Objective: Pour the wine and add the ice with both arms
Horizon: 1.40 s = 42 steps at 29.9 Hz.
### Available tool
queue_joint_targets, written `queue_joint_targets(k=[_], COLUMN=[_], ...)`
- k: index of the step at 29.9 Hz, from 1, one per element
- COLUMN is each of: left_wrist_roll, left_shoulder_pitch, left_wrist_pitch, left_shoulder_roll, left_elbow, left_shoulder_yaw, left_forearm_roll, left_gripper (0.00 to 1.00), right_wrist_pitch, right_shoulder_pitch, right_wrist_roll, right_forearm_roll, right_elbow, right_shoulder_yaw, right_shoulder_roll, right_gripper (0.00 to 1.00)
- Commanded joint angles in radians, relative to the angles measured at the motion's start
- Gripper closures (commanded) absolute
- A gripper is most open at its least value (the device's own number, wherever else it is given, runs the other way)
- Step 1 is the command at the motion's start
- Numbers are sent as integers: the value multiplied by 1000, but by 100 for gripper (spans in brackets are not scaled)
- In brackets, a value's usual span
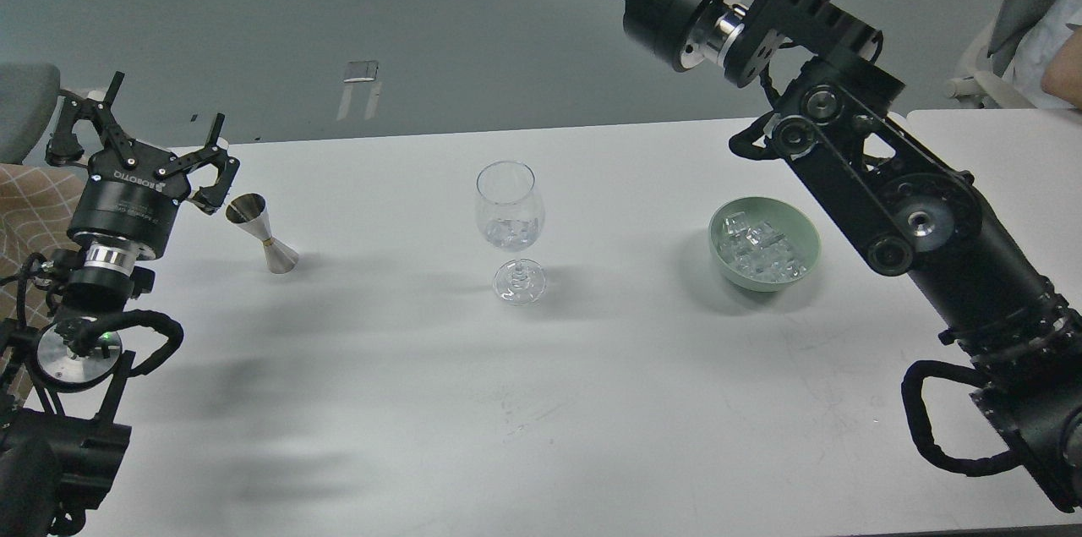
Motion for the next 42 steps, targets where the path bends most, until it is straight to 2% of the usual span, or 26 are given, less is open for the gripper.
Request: queue_joint_targets(k=[1, 9, 17, 21, 29, 34, 42], left_wrist_roll=[-13, -26, -26, -29, -24, -20, -20], left_shoulder_pitch=[-6, -4, -19, -20, -27, -30, -90], left_wrist_pitch=[-6, -12, -7, -3, 0, 5, 54], left_shoulder_roll=[-5, -17, -22, -28, -40, -35, -25], left_elbow=[0, 0, -3, -4, -3, -3, -1], left_shoulder_yaw=[-9, -10, 3, 6, 6, 6, 7], left_forearm_roll=[5, 9, 11, 14, 16, 20, 57], left_gripper=[2, 2, 2, 2, 2, 2, 2], right_wrist_pitch=[-9, -9, -5, 1, 17, 50, 46], right_shoulder_pitch=[4, -13, -15, -48, -102, -100, -108], right_wrist_roll=[1, 7, 7, 7, 18, 45, 49], right_forearm_roll=[256, 712, 1112, 1266, 1447, 1455, 1464], right_elbow=[-56, -189, -404, -431, -461, -486, -489], right_shoulder_yaw=[60, 195, 241, 241, 248, 252, 255], right_shoulder_roll=[-7, -99, -107, -107, -79, -35, -24], right_gripper=[0, 0, 0, 0, 0, 0, 0])
